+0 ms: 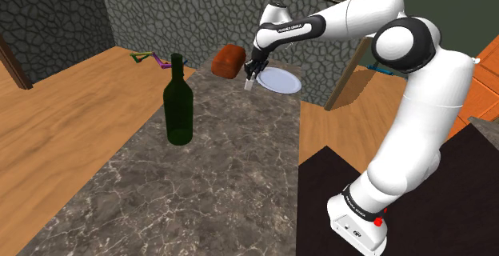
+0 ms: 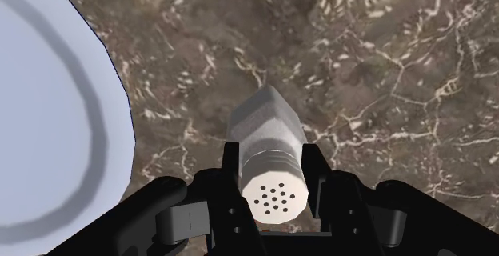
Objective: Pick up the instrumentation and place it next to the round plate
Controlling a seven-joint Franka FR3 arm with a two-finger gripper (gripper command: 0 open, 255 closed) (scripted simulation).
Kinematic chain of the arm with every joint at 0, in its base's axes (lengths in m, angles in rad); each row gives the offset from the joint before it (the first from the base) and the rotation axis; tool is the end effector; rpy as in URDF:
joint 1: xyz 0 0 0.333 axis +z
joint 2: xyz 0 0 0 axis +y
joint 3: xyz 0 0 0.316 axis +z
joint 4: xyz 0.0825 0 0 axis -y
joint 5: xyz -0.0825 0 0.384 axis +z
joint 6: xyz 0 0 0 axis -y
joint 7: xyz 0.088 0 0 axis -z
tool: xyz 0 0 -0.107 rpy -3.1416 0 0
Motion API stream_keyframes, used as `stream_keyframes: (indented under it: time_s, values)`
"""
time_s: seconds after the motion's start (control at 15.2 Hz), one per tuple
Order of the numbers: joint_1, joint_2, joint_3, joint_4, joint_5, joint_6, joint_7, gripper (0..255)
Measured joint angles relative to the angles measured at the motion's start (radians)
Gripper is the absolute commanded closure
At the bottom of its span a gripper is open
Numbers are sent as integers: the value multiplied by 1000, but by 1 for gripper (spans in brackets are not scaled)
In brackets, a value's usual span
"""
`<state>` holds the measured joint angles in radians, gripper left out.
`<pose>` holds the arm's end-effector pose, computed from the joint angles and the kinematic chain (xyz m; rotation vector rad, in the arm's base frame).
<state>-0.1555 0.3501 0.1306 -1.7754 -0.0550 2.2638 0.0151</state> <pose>0.6571 -0.0249 0.3773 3.1322 -0.0295 0.2223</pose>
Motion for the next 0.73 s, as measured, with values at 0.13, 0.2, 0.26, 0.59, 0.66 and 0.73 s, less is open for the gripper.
stream_keyframes:
  time_s: [0.13, 0.2, 0.26, 0.59, 0.66, 0.73]
  values:
    - [1, 5, 0, -5, -1, 10, 2, 255]
    - [1, 6, 0, -6, -1, 12, 1, 255]
    - [1, 6, 0, -8, -1, 14, 1, 255]
    - [1, 6, 0, -8, -1, 15, 2, 0]
    - [1, 6, 0, -8, -1, 15, 2, 0]
    - [1, 6, 0, -8, -1, 15, 2, 0]
